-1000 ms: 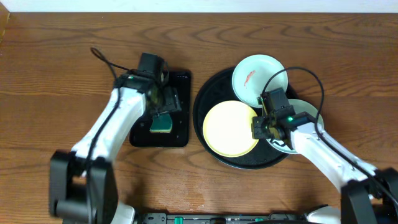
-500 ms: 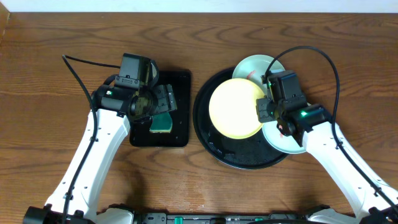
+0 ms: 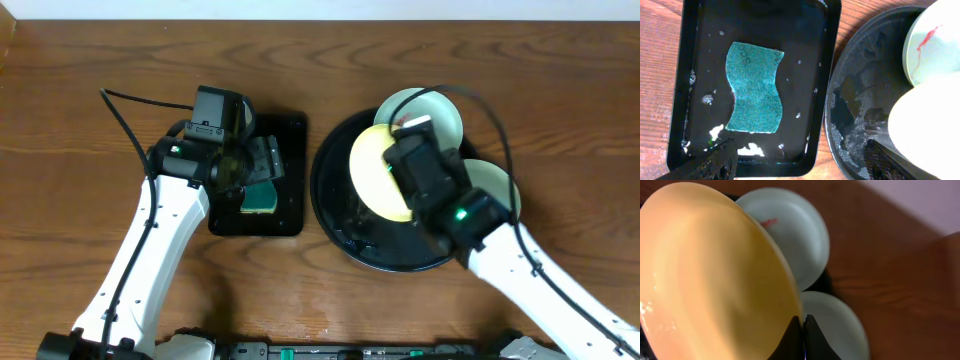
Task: Clean dirty plates on tray and stack at the side
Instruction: 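Lift the yellow plate off the round tray with the right gripper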
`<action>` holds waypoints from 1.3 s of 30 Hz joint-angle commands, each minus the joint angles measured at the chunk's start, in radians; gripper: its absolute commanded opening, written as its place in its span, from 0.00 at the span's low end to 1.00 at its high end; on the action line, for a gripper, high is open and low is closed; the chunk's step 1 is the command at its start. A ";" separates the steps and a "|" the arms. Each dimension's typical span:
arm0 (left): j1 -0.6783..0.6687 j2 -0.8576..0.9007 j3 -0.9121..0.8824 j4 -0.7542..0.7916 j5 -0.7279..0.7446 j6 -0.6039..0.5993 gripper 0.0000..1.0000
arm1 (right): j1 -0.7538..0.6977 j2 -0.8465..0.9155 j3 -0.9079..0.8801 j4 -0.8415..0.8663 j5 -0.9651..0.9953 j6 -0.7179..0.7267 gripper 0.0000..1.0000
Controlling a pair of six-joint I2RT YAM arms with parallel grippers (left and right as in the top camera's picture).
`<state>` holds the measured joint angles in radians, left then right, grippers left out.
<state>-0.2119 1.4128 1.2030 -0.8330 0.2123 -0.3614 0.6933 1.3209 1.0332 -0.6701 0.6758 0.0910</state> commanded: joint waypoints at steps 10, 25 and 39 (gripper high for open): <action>0.004 -0.001 0.027 -0.003 0.011 0.017 0.81 | 0.236 -0.021 0.028 -0.030 0.428 -0.011 0.01; 0.004 -0.001 0.027 -0.003 0.011 0.017 0.82 | 0.312 -0.021 0.028 -0.030 0.531 -0.041 0.01; 0.004 -0.001 0.027 -0.003 0.011 0.017 0.82 | 0.314 -0.021 0.028 -0.030 0.531 -0.045 0.01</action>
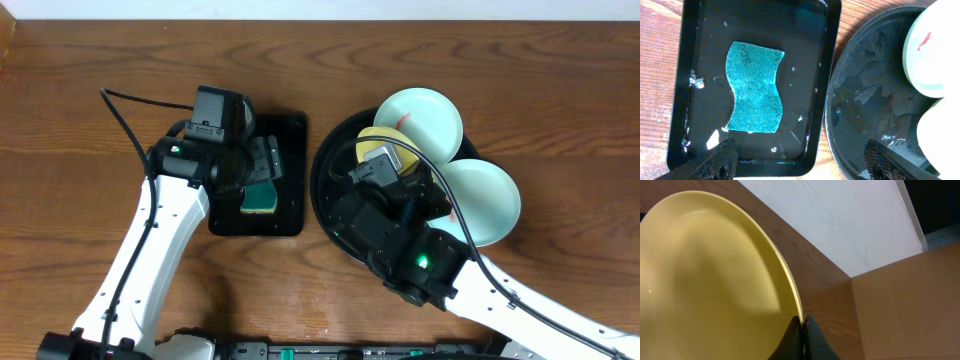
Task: Clean dirty plates on tray and stack at the side
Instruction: 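Lift the yellow plate off the round tray with the right gripper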
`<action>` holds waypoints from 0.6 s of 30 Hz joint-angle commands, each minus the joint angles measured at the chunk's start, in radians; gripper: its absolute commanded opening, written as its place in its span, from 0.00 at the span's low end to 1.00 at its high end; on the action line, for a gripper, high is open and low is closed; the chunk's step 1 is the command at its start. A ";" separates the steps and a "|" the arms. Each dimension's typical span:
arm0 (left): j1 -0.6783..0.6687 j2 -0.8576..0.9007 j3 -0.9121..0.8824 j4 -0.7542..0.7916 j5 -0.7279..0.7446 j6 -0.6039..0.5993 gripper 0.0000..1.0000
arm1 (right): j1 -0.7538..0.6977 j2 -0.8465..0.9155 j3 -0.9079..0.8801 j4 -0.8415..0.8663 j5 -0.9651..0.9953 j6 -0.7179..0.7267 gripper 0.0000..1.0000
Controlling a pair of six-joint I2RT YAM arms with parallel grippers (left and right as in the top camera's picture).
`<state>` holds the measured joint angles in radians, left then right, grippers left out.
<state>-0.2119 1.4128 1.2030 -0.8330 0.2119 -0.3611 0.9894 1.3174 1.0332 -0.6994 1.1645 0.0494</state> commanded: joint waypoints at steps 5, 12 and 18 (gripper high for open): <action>0.004 -0.001 0.027 -0.003 0.012 0.017 0.82 | 0.019 -0.018 0.028 -0.001 0.043 -0.003 0.01; 0.004 -0.001 0.027 -0.003 0.012 0.017 0.82 | 0.019 -0.018 0.028 0.000 0.043 -0.003 0.01; 0.004 -0.001 0.027 -0.003 0.012 0.017 0.82 | 0.018 -0.018 0.028 0.053 -0.078 -0.002 0.01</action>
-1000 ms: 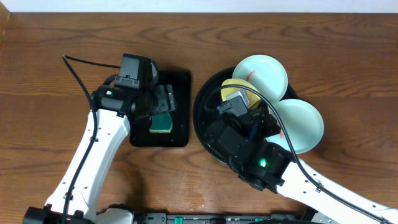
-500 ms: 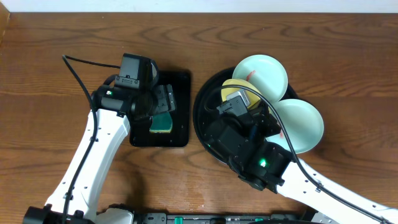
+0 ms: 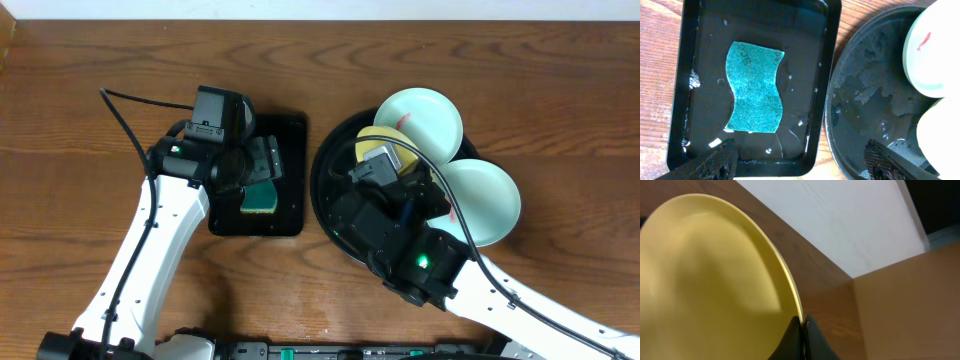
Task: Clean dirty plates on tray and stack at the side
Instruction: 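Lift the yellow plate off the round tray with the right gripper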
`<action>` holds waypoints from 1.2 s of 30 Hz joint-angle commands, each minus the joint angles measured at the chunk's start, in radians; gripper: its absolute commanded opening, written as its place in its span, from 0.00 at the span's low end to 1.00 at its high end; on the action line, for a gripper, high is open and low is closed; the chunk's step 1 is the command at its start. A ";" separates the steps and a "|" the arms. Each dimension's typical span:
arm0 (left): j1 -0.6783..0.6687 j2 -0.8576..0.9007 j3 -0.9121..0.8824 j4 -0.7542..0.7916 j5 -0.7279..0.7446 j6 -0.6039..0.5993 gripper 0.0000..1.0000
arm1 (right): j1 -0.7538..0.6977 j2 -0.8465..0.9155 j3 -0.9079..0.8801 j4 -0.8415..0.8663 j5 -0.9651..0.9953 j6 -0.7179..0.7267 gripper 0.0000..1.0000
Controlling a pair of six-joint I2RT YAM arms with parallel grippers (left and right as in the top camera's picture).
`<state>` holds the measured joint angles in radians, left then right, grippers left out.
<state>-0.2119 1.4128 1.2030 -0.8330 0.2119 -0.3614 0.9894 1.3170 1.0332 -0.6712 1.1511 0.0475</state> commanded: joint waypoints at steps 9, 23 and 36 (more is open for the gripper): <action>0.004 -0.001 0.027 -0.003 0.012 0.017 0.82 | -0.026 -0.009 0.025 0.019 -0.088 -0.100 0.01; 0.004 -0.001 0.027 -0.003 0.012 0.017 0.82 | -0.080 -0.003 0.025 -0.032 -0.088 0.066 0.01; 0.004 -0.001 0.027 -0.003 0.012 0.017 0.82 | -0.183 -0.011 0.026 -0.028 -0.305 0.178 0.01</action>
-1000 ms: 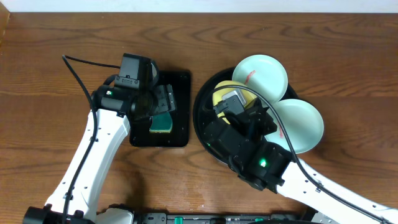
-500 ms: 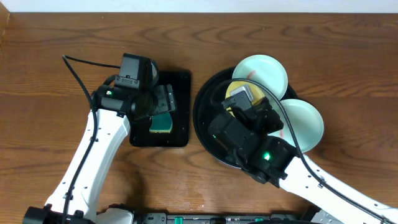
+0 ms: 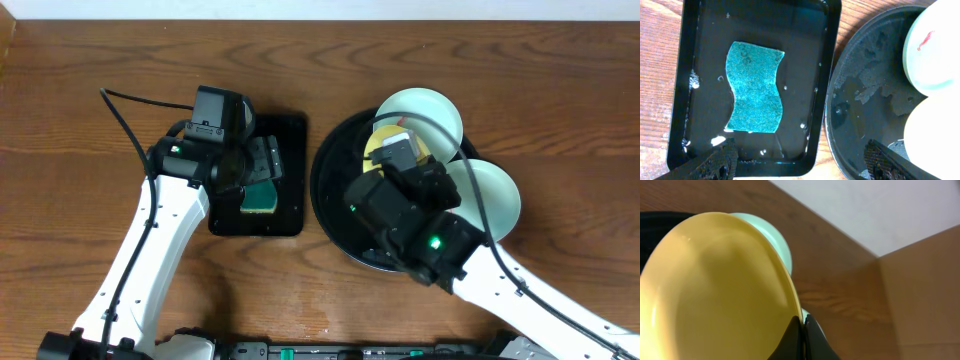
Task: Clean dirty plates on tray and stack at the side
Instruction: 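Lift the yellow plate off the round tray with the right gripper, then carry the yellow plate right and set it on the table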
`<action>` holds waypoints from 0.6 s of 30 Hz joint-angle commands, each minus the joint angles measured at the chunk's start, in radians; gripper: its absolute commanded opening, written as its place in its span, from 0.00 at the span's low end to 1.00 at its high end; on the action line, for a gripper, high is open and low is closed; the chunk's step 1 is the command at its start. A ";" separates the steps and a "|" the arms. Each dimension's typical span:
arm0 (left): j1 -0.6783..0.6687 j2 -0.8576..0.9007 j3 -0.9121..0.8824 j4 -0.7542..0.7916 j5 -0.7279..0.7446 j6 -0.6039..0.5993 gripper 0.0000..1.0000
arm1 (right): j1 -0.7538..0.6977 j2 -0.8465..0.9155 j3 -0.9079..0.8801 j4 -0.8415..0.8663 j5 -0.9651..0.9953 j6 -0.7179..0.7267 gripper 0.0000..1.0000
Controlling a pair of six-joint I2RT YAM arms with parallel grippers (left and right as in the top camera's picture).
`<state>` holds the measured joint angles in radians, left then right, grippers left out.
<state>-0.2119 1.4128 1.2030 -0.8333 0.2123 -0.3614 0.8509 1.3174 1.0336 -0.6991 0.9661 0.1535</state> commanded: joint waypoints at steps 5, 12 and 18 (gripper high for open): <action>0.004 -0.001 0.027 -0.003 0.011 0.017 0.82 | -0.287 -0.047 0.031 -0.019 -0.504 0.167 0.01; 0.004 -0.001 0.027 -0.003 0.011 0.017 0.82 | -0.785 -0.142 0.033 -0.009 -1.042 0.177 0.01; 0.004 -0.001 0.027 -0.003 0.011 0.017 0.82 | -1.181 -0.108 0.032 -0.023 -0.995 0.260 0.01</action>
<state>-0.2119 1.4128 1.2030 -0.8333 0.2123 -0.3611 -0.1997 1.1892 1.0481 -0.7193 0.0174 0.3397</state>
